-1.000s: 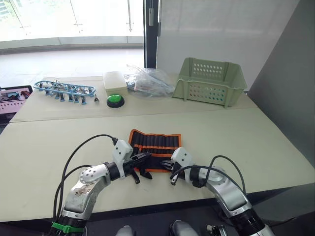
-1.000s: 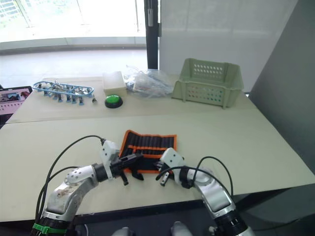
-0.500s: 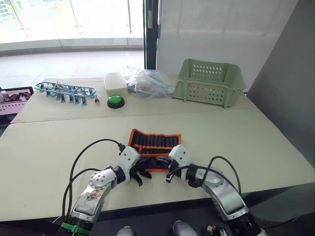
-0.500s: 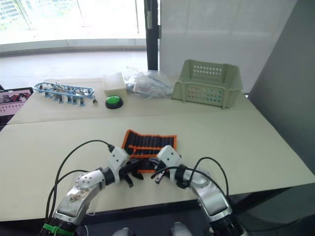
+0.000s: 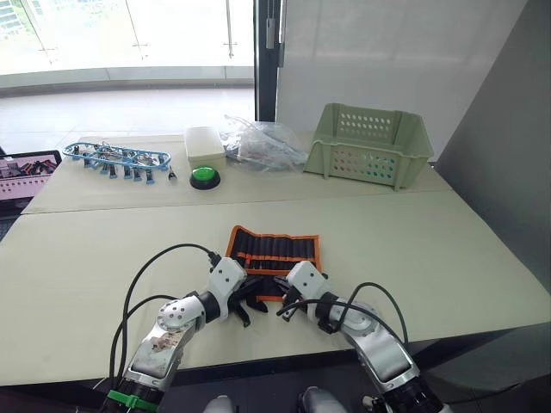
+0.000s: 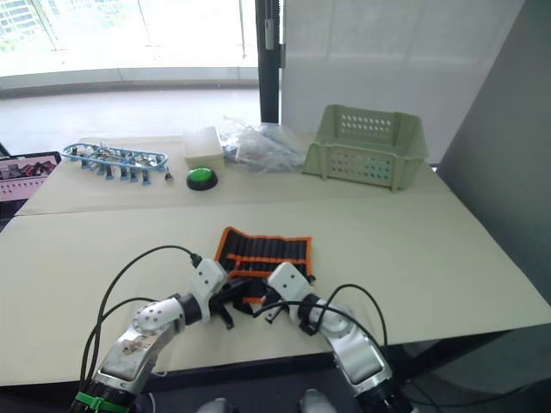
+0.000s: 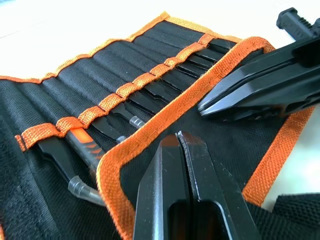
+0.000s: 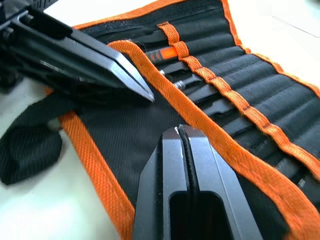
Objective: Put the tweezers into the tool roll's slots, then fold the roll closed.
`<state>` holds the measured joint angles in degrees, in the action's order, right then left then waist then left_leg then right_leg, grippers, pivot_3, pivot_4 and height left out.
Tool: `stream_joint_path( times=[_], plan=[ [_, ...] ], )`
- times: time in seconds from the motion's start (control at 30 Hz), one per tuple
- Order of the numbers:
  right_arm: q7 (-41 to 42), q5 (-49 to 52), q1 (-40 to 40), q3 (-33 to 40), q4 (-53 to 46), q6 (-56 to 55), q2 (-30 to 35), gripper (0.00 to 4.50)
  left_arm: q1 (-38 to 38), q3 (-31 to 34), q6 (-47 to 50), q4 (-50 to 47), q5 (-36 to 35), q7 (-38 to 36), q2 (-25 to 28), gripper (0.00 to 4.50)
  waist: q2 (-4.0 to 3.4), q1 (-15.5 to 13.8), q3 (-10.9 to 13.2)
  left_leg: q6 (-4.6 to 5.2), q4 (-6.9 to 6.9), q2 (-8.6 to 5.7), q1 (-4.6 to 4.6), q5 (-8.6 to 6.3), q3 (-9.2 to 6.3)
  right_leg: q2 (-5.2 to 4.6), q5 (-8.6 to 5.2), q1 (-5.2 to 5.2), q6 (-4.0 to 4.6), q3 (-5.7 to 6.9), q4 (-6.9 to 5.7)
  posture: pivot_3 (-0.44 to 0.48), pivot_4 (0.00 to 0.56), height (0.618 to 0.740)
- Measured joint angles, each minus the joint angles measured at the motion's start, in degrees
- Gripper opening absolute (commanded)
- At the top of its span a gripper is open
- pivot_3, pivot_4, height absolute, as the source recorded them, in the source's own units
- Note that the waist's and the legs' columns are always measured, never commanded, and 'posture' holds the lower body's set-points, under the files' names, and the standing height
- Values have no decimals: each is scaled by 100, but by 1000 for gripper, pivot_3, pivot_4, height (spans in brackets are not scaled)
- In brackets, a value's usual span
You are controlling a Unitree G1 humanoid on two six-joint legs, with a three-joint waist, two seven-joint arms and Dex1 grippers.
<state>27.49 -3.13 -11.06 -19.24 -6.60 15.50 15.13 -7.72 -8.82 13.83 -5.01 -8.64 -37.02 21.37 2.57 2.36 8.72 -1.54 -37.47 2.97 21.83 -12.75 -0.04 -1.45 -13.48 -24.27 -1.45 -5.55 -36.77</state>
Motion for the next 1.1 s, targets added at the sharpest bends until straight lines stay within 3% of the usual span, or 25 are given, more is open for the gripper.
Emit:
stream_joint_path(
  times=[0.2,0.53,0.67,0.8,0.87,1.0,1.1],
  plan=[
    [72,216,158,334,-85,-46,283,0,-6,1,-3,20,0,-8,6,19,1,2,0,0,0,-2,-2,0,0,-2,-3,3,4,-3,3,0,150,724],
    [179,531,293,519,-320,161,212,0,33,41,31,-64,-61,-21,68,19,0,13,1,0,1,-1,8,0,-1,-1,-3,-8,4,-3,3,0,150,724],
    [287,921,273,855,-750,430,246,0,105,389,145,-406,-413,-252,335,19,-2,35,7,0,6,0,38,0,-1,1,14,-40,-26,-3,1,0,150,724],
    [394,1476,22,1308,-1200,1263,447,0,279,1186,83,-1136,-1255,-866,852,19,-2,31,8,0,20,0,70,0,1,0,16,-78,-31,-4,1,0,150,724],
    [475,1730,-68,1483,-1358,1752,642,561,497,1511,-24,-1310,-1511,-1206,1182,0,-2,27,8,0,35,0,68,0,2,-1,10,-79,-28,-4,6,0,150,724],
    [708,2264,-252,1784,-1420,3114,1254,1902,1236,2435,-274,-1054,-1927,-2147,1976,1204,-3,33,10,2,59,1,67,-1,3,-2,-10,-92,-13,0,6,0,150,724],
    [426,2656,-617,2139,-1185,4019,931,2893,1431,2667,-376,-843,-2096,-2627,2229,2217,-4,30,15,1,59,1,68,-1,4,-2,-19,-94,2,0,5,0,150,724]
  ],
)
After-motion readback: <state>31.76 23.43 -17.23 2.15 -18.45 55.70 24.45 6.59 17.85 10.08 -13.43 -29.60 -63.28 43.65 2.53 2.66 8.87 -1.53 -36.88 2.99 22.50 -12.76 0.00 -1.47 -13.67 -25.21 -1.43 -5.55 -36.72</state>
